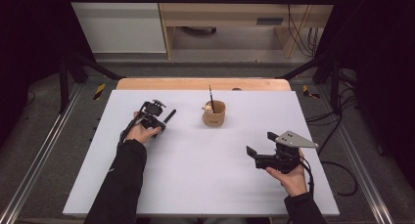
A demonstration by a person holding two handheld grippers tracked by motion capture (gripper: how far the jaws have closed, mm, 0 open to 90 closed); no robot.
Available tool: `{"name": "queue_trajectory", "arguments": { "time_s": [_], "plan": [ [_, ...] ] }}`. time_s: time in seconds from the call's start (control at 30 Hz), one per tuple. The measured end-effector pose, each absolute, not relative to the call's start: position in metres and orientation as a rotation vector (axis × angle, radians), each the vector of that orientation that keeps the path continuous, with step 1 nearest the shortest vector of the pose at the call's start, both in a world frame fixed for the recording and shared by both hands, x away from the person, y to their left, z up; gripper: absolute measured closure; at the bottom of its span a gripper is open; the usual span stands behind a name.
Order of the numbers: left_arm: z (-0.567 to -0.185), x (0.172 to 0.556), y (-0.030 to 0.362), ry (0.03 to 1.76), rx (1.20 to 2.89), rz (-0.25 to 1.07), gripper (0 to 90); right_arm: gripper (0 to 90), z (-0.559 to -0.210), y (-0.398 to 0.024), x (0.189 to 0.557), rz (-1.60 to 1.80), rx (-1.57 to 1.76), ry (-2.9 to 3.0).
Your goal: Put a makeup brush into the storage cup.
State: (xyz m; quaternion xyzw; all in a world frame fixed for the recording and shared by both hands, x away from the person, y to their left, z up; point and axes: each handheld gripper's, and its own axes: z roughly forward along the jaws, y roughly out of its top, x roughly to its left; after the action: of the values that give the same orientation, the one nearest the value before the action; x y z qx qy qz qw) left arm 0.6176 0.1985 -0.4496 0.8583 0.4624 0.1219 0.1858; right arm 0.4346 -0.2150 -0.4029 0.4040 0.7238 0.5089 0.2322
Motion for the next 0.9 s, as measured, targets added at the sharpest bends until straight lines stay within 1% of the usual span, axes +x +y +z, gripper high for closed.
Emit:
{"name": "queue_trajectory", "arguments": {
  "time_s": [0.1,0.23,0.3,0.9],
  "plan": [
    [-0.4497,0.6180,0.1986,1.310,2.413,0.333,69.9,7.9,-0.4029,-0.2150,0.4346,1.399,1.110,1.989],
    [-0.4494,0.6176,0.1975,1.306,2.422,0.327,74.7,7.9,-0.4027,-0.2150,0.4345,1.402,1.111,1.989],
    [-0.4491,0.6178,0.1963,1.316,2.422,0.323,75.6,7.9,-0.4028,-0.2150,0.4345,1.402,1.111,1.988],
    [-0.4486,0.6170,0.1933,1.318,2.435,0.342,77.2,7.9,-0.4034,-0.2150,0.4351,1.398,1.108,1.995]
  ]
}}
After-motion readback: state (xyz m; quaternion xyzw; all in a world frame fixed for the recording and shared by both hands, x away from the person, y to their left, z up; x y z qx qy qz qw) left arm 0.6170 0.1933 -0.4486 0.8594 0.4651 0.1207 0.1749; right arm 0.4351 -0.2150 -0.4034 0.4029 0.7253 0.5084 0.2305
